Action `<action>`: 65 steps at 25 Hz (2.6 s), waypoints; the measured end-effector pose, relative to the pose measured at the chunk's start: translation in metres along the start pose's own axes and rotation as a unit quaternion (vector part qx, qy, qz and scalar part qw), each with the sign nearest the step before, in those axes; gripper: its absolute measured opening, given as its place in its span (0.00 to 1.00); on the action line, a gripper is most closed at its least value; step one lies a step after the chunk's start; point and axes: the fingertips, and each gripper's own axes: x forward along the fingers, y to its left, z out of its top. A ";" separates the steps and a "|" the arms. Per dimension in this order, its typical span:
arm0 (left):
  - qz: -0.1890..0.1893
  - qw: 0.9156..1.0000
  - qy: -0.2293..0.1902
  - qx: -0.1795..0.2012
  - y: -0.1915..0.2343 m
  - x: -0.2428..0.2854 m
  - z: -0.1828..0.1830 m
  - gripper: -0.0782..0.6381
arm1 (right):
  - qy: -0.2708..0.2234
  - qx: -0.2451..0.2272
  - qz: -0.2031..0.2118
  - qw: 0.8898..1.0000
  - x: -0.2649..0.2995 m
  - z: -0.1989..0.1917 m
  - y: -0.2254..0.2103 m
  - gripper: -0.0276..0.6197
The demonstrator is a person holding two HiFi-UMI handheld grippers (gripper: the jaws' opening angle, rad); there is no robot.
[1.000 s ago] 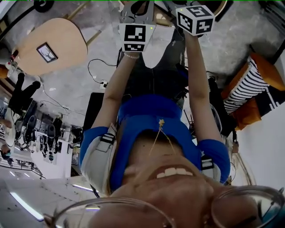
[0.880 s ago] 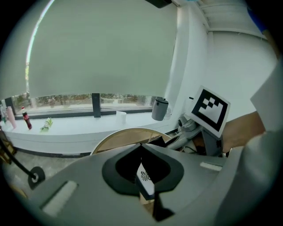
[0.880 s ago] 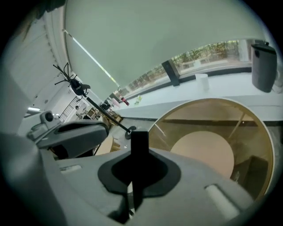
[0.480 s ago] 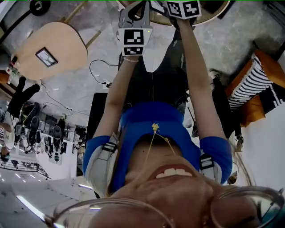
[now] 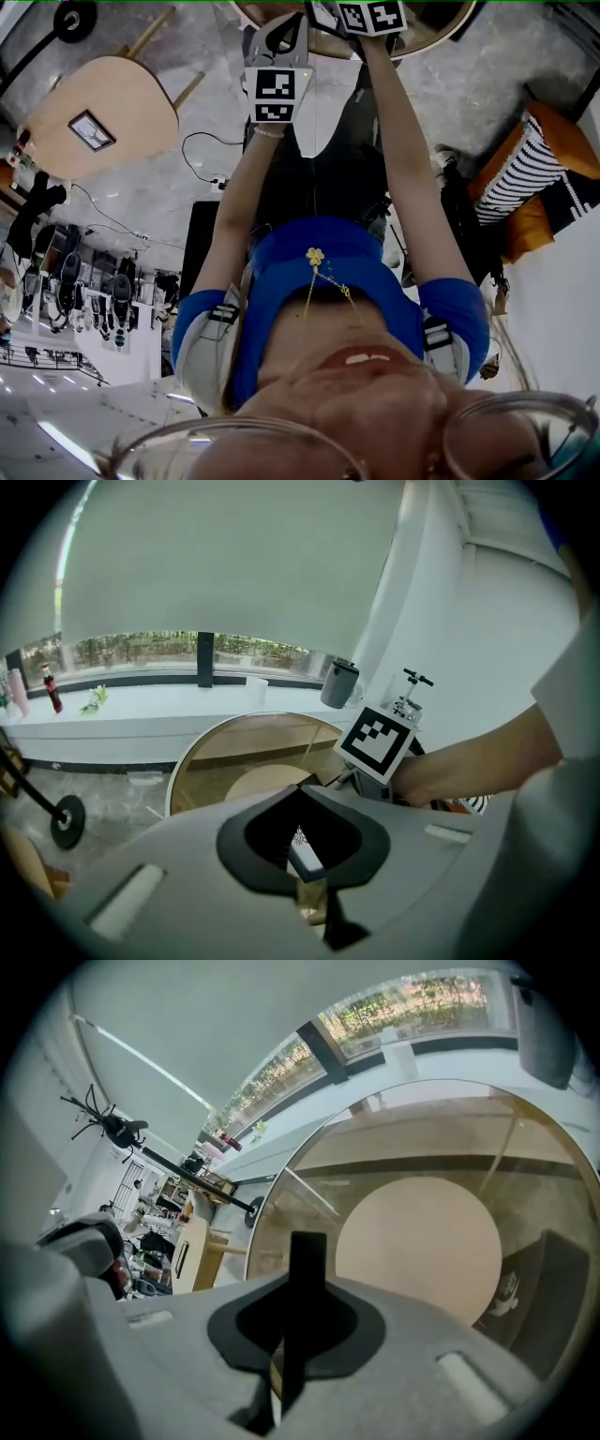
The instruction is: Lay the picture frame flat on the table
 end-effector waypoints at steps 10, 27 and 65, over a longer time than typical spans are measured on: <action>0.009 1.000 0.014 -0.019 0.007 0.014 -0.011 0.10 | -0.074 -0.105 -0.136 0.982 0.002 0.006 -0.026 0.15; -0.003 0.998 0.032 -0.045 0.002 0.040 -0.026 0.10 | -0.091 -0.140 -0.146 0.975 -0.006 0.010 -0.045 0.23; -0.006 0.998 0.066 -0.008 -0.014 0.065 -0.037 0.10 | -0.077 -0.174 -0.229 0.955 -0.031 -0.024 -0.086 0.41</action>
